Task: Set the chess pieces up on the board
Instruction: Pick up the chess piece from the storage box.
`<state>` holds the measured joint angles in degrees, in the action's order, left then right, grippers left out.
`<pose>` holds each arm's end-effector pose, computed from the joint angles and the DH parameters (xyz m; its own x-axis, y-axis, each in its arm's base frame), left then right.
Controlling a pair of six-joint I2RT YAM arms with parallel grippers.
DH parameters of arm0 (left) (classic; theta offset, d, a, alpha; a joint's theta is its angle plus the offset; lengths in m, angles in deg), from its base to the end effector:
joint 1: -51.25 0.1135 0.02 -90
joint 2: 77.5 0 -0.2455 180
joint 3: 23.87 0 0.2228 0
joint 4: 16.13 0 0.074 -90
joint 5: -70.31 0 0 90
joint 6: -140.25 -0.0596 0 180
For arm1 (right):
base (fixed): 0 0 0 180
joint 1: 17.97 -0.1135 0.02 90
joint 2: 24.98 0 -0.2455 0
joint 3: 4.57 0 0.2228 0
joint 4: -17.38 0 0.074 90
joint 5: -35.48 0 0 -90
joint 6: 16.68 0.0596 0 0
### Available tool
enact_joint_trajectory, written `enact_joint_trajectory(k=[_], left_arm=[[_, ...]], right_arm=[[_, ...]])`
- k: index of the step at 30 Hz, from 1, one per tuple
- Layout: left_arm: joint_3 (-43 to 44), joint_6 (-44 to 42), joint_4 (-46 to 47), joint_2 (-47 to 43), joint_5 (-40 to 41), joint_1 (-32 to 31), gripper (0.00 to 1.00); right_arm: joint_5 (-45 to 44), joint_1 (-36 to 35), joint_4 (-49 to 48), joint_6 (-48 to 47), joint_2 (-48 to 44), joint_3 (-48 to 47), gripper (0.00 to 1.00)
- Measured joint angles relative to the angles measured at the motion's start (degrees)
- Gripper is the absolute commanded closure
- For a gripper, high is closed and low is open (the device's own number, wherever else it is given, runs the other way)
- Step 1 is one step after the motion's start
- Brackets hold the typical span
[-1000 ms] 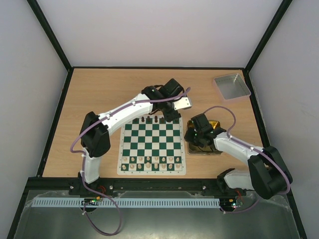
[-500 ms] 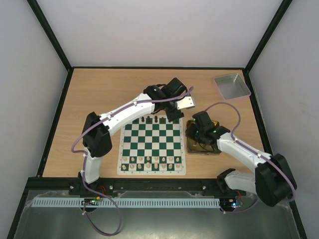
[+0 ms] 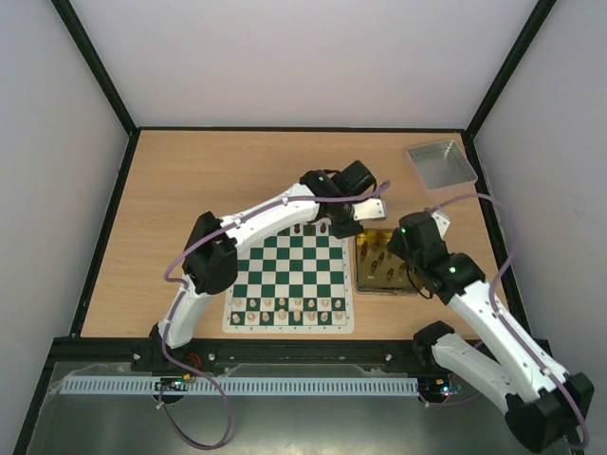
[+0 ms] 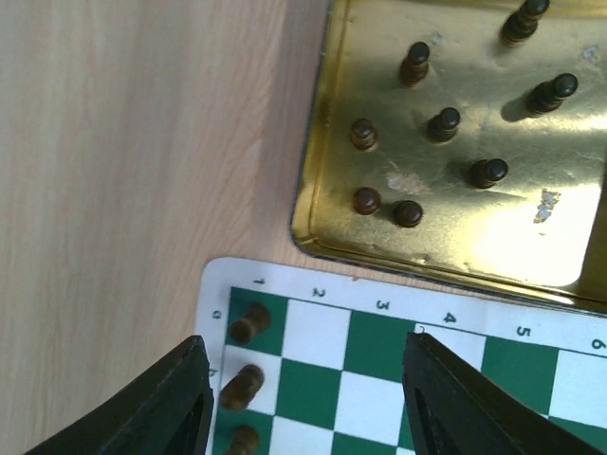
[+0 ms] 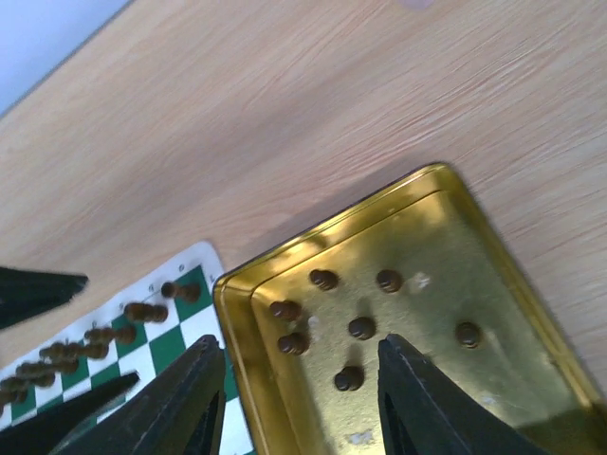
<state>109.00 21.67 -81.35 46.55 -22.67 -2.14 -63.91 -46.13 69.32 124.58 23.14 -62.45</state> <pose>0.2668 -0.3643 0.2399 -0.0445 0.8610 -0.5067 0.9566 0.1829 0.2267 0.1581 0.0736 0.2449 -0.6505 0.5247 -0.5492 0.2371 0.8272 0.5094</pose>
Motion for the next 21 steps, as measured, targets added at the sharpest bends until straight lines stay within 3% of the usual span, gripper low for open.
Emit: enact_joint_trajectory(k=[15,21], left_arm=[[2.1,-1.0,3.0,7.6,-3.0,-3.3,0.47],[4.5,-2.1,3.3,13.1,-3.0,-3.3,0.51]], right_arm=[[-11.0,1.9,11.7,11.4,-18.9,-1.7,0.51],[-11.8,1.9,12.0,12.0,-18.3,-5.5,0.51]])
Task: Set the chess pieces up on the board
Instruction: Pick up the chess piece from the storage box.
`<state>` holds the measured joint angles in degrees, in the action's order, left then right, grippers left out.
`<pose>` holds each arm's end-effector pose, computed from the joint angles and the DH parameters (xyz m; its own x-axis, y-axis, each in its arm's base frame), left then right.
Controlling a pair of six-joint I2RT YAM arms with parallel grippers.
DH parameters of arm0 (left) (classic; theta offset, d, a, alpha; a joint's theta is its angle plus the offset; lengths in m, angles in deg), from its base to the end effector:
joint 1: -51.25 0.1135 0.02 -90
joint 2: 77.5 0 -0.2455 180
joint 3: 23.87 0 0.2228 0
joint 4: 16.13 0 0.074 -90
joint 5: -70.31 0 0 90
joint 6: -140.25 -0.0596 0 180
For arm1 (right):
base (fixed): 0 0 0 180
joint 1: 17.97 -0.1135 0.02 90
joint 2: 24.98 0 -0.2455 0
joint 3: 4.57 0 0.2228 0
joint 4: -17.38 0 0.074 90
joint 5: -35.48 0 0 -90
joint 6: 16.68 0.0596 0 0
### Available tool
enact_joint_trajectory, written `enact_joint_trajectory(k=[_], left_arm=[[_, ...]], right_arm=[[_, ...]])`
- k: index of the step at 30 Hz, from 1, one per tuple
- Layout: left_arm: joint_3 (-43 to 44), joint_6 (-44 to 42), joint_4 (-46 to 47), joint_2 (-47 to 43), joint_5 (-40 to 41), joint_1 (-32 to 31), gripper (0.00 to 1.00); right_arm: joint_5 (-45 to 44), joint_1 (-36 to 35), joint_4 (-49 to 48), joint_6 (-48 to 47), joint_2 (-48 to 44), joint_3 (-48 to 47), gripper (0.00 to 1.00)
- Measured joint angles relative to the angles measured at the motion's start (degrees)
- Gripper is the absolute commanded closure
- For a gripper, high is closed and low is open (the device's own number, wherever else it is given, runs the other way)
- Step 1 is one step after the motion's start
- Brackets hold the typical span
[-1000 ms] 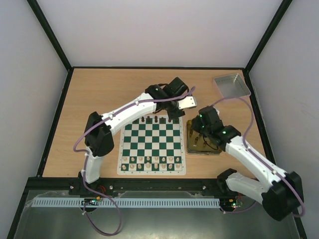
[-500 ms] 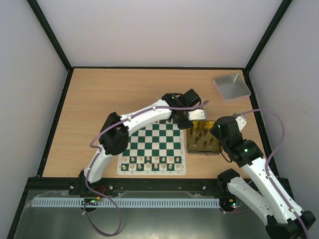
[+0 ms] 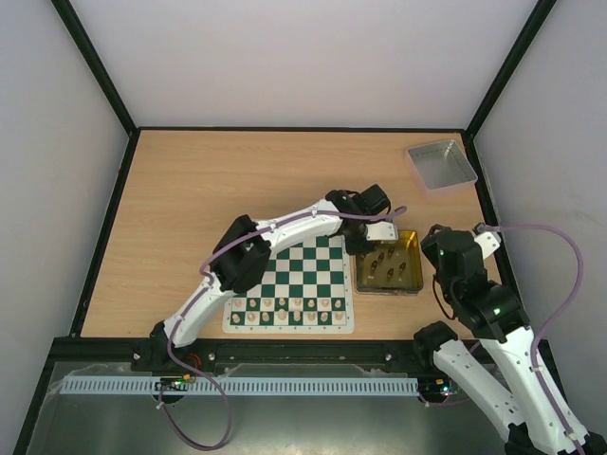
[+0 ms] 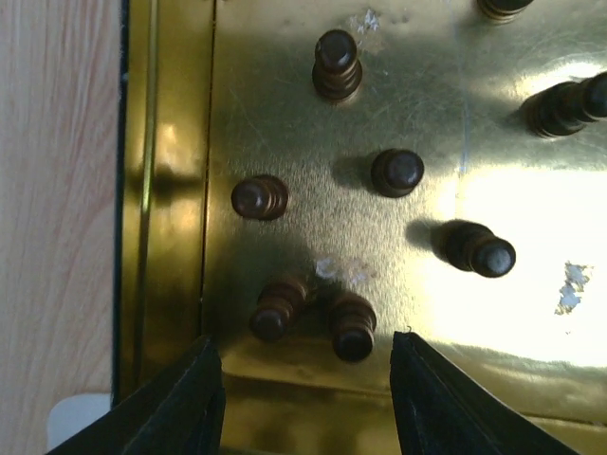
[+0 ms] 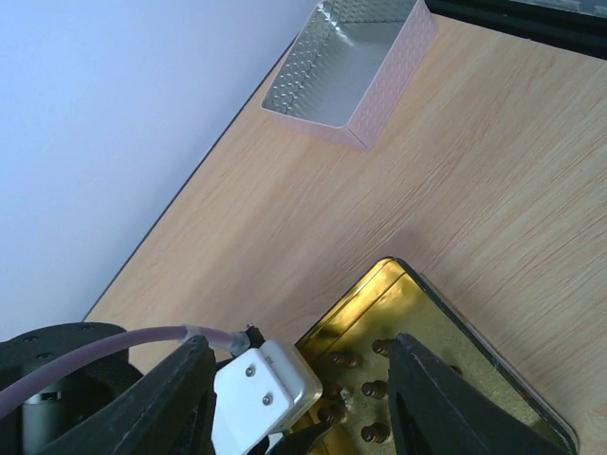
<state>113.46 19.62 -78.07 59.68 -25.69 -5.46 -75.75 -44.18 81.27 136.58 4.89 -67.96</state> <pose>0.2615 -0.4096 0.1635 0.0212 0.8909 -0.4537 0.9851 0.0589 0.1616 0.1034 0.0269 0.2933 -0.3214 0.7696 -0.5517 0.3460 0.6378 0.6881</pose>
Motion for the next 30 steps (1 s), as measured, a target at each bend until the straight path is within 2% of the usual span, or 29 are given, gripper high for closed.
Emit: enact_joint_trajectory(k=[8,15,30], left_arm=[[1.9,-0.5,0.6,2.7,0.0,0.0,0.57],[4.4,-1.2,0.5,4.4,0.7,0.0,0.7],[4.8,-1.7,0.4,5.0,1.9,-0.5,0.78]], right_arm=[[0.0,0.0,0.8,-0.2,-0.7,0.0,0.51],[0.3,0.0,0.7,-0.8,-0.7,0.3,0.51],[1.4,0.0,0.1,-1.4,-0.1,1.4,0.51]])
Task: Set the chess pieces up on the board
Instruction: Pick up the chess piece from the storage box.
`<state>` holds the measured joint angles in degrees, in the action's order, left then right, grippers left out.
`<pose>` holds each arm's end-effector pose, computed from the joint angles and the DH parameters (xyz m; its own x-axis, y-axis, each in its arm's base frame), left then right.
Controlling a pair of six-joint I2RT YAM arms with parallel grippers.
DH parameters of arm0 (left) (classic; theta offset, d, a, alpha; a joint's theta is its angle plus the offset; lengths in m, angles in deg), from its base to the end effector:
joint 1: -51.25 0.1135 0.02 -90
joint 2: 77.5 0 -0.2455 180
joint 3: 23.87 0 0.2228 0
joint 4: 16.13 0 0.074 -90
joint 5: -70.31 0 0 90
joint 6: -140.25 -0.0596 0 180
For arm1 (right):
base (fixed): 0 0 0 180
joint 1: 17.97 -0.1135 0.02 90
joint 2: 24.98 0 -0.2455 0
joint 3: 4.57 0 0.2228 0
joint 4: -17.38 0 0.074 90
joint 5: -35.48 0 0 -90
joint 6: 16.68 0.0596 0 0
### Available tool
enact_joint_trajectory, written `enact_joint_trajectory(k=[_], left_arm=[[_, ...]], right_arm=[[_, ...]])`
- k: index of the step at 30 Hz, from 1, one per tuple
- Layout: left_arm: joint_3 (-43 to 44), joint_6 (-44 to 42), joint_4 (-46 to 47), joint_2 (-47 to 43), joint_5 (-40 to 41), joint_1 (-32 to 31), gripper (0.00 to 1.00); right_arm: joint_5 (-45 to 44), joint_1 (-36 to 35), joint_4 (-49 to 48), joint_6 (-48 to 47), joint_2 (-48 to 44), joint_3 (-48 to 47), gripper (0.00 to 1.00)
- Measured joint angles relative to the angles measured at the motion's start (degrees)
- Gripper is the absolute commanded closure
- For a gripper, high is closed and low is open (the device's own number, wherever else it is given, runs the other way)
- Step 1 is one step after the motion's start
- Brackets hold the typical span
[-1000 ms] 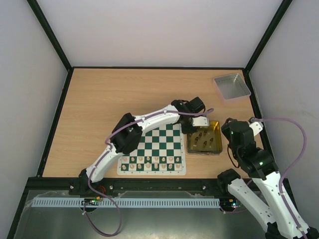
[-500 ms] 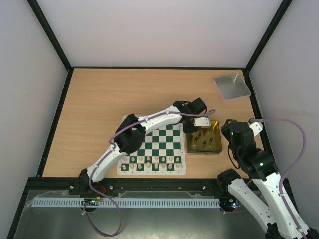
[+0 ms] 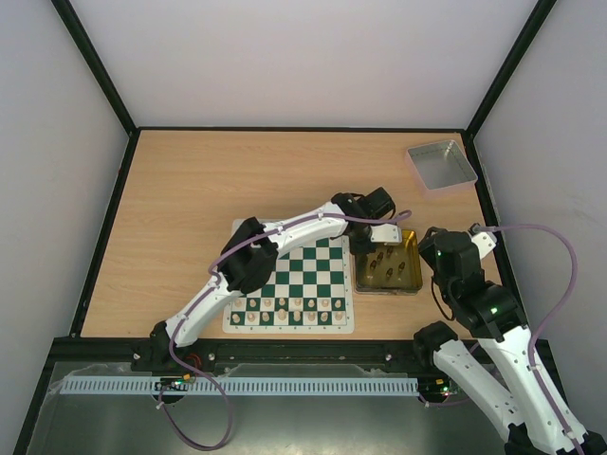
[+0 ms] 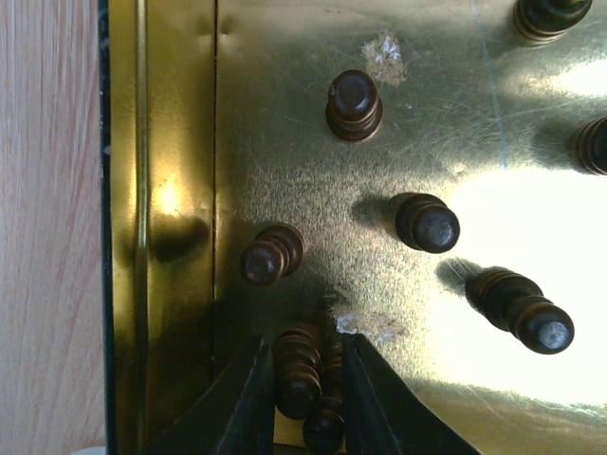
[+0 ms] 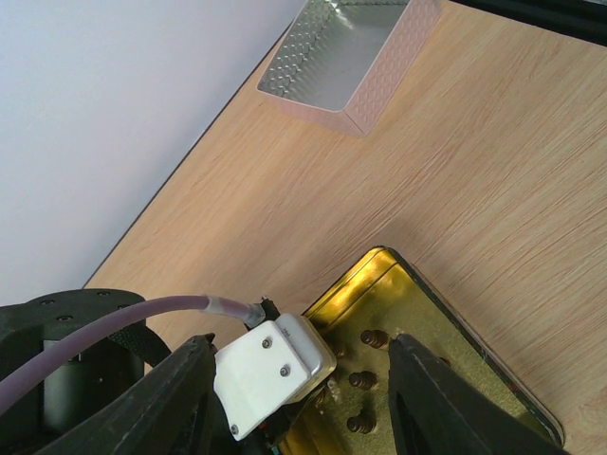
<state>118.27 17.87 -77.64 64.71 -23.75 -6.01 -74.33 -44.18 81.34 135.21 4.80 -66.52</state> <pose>0.2670 -0.4231 0.1463 0.0574 0.8985 -0.4353 0.9787 0.0355 0.2023 0.1041 0.0287 0.2855 -0.3612 0.7471 -0.5580 0.3429 0.6629 0.6656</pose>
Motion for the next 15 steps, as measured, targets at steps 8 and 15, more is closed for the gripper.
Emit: enact_joint_trajectory(k=[8,15], left_arm=[[1.0,0.0,-0.2,0.0,0.0,-0.5,0.78],[1.2,0.0,-0.1,0.0,0.0,-1.2,0.82]], right_arm=[[0.2,0.0,-0.2,0.0,0.3,0.0,0.51],[0.3,0.0,-0.2,0.0,0.3,0.0,0.51]])
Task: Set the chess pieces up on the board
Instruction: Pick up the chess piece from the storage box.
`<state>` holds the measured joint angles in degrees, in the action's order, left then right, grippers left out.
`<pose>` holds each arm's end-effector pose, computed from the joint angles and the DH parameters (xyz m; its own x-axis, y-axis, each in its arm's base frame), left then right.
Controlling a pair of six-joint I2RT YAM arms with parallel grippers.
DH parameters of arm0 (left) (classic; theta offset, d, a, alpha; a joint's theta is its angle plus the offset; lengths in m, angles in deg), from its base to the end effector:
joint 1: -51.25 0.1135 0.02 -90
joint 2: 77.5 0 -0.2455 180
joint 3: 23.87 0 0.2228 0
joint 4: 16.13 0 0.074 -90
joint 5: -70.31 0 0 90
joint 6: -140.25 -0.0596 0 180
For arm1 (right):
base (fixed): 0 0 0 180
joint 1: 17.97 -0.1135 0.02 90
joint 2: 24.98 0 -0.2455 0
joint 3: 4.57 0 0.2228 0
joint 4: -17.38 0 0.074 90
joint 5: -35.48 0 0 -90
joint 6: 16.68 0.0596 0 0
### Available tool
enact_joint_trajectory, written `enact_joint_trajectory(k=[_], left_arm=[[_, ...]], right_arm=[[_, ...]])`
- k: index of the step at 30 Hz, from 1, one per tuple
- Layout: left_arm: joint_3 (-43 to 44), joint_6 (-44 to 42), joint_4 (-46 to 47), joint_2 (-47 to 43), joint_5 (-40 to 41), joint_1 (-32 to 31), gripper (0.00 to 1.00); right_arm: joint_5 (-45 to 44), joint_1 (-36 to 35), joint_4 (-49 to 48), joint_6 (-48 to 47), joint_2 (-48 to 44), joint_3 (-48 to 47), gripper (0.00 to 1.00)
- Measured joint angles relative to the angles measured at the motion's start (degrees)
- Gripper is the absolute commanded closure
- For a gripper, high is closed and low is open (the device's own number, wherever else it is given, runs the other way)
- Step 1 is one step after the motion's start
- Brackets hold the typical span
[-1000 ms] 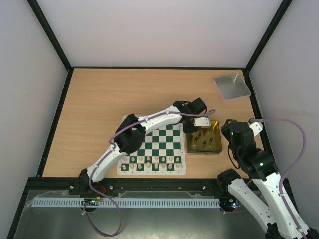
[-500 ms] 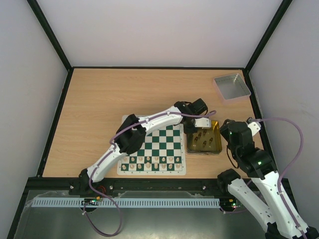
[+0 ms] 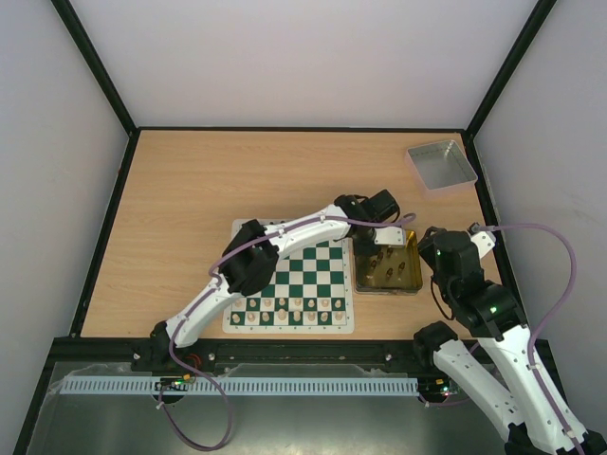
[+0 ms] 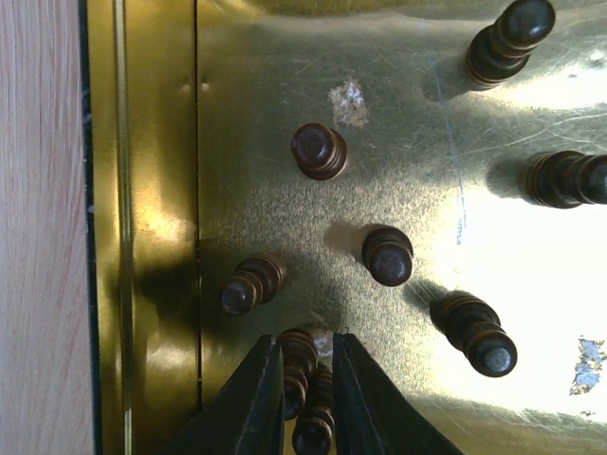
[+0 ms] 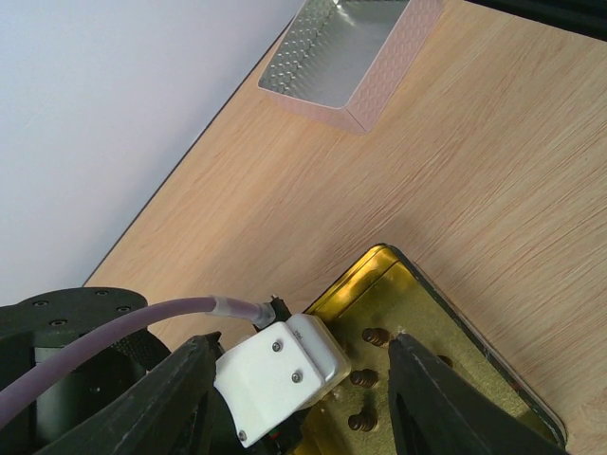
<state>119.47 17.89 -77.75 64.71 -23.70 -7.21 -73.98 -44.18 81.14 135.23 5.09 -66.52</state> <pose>0.2593 -0.4305 0.1522 0.0802 0.8901 -0.4487 0.9770 0.0190 0.2122 0.1050 0.0296 0.2854 -0.3666 0.7467 -0.5551 0.3415 0.6629 0.6663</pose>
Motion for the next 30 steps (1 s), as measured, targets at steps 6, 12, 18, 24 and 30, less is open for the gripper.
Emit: enact_joint_trajectory(k=[6,12,18,24,30], left_arm=[[0.0,-0.2,0.2,0.0,1.0,-0.2,0.58],[0.0,0.6,1.8,0.0,3.2,-0.2,0.52],[0.3,0.6,3.1,0.3,4.5,-0.2,0.57],[0.3,0.3,2.6,0.7,4.5,-0.2,0.58],[0.7,-0.5,0.3,0.7,4.4,-0.2,0.59]], right_arm=[[0.0,0.0,0.0,0.0,0.0,0.0,0.51],[0.0,0.0,0.0,0.0,0.0,0.0,0.51],[0.0,0.0,0.0,-0.1,0.0,0.0,0.51],[0.0,0.0,0.0,-0.2,0.0,0.0,0.51],[0.0,0.0,0.0,-0.2,0.0,0.0,0.51]])
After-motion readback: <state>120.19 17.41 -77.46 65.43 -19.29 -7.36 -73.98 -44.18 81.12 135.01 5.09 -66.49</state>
